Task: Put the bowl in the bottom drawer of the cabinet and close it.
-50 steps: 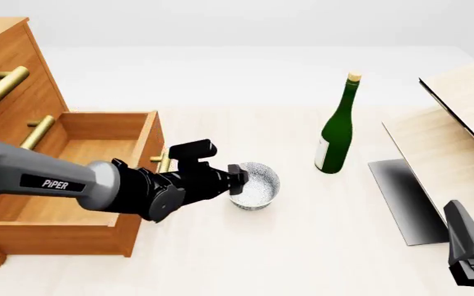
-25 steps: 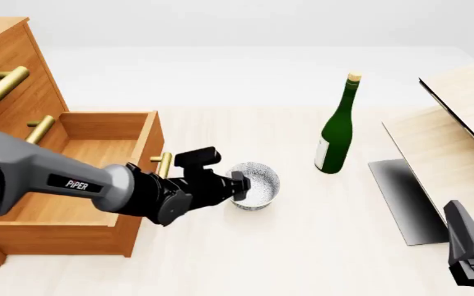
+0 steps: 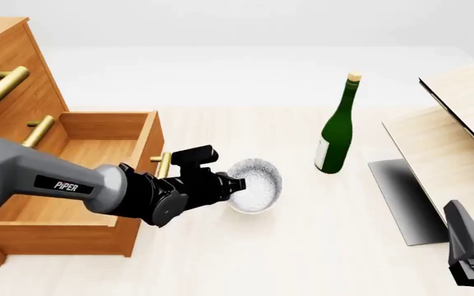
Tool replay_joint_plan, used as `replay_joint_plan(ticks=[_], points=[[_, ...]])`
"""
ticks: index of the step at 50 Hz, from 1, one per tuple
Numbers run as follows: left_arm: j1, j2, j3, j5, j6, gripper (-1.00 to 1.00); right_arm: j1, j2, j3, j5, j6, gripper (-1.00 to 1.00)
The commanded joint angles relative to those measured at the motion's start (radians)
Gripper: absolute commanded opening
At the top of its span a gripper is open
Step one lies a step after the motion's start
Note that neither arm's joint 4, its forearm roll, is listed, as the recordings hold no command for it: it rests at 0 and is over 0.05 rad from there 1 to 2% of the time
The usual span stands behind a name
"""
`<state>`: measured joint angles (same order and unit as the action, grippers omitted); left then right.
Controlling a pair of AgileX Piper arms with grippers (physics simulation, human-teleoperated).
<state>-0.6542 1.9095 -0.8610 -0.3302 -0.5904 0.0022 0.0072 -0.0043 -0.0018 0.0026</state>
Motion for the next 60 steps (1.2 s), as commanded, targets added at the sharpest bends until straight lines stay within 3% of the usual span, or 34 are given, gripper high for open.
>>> replay_joint_plan(ticks=[1,60], points=[[0.01,-0.059,0.022,-0.009,0.029,-1.0,0.0,0.0,0.0,0.0,0.0,1.0],[0.04,-0.338,0.139,0.028,0.158,-1.0,0.0,0.0,0.0,0.0,0.0,1.0]])
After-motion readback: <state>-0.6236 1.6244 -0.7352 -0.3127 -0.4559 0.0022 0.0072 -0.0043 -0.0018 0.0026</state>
